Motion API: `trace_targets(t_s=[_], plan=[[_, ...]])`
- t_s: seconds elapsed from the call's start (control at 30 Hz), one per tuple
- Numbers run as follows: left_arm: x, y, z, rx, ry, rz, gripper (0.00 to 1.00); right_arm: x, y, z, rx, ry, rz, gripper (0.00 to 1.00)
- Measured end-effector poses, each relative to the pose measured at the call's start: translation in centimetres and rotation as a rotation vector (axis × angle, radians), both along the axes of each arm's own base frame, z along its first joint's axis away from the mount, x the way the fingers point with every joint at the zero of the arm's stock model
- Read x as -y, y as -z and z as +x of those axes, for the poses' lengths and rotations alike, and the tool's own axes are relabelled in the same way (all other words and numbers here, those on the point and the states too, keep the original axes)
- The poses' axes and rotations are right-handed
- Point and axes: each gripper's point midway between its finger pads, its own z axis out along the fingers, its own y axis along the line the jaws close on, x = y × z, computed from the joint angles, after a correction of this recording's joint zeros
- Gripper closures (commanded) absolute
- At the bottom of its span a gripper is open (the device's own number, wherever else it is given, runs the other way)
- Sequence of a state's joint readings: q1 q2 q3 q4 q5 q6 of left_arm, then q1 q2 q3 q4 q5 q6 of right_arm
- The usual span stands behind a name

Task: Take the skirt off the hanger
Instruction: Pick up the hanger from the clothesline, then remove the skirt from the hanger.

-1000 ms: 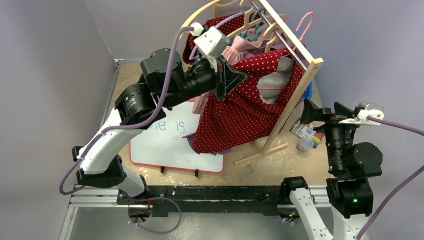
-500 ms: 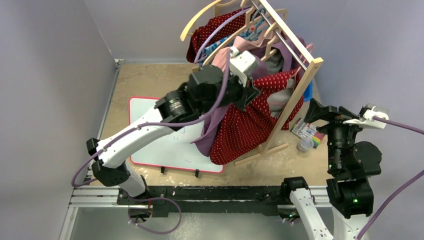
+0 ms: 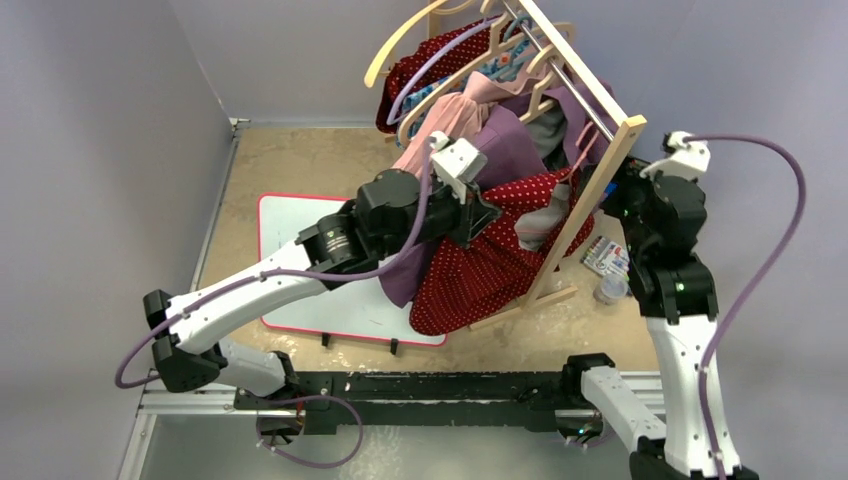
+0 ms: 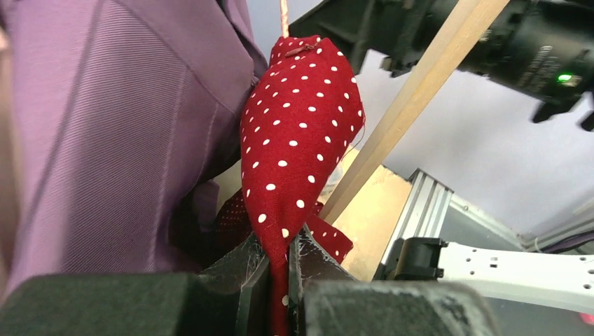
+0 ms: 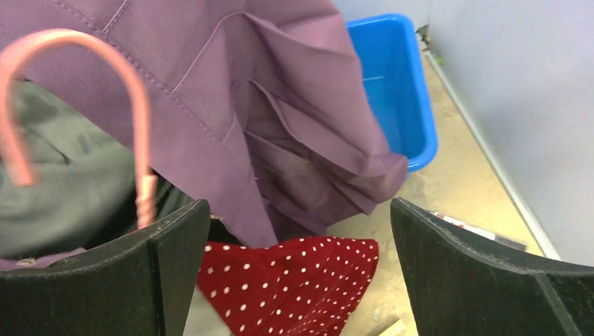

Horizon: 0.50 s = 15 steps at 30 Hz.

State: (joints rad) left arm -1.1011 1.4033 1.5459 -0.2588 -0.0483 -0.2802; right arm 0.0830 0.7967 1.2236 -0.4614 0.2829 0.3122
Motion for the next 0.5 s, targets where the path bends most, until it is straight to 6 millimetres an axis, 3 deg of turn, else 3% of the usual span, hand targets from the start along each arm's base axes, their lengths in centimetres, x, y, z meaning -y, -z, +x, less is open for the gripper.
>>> trace_targets(t_s=[0.1, 0.23, 0.43, 0.5], plan=[[-1.1, -0.7, -0.2, 0.000, -0.030, -0.065, 1.00, -1.3, 0.6, 1.7, -0.030, -0.063, 0.027, 0.01], [-2.1, -0.1, -0.2, -0.022, -0.068, -0.133, 1.00, -2.1, 0.7, 2.7, -0.029, -0.121, 0.062, 0.05], [-2.9, 0.9, 0.2, -0.049, -0.122, -0.187, 1.00, 0.4, 0.2, 3.2, -0.001, -0.139, 0.098, 0.05], [-3.1, 0.9, 0.3, -0.056, -0.136, -0.206, 1.00, 0.1, 0.3, 3.3, 0.008, -0.175, 0.104, 0.09]])
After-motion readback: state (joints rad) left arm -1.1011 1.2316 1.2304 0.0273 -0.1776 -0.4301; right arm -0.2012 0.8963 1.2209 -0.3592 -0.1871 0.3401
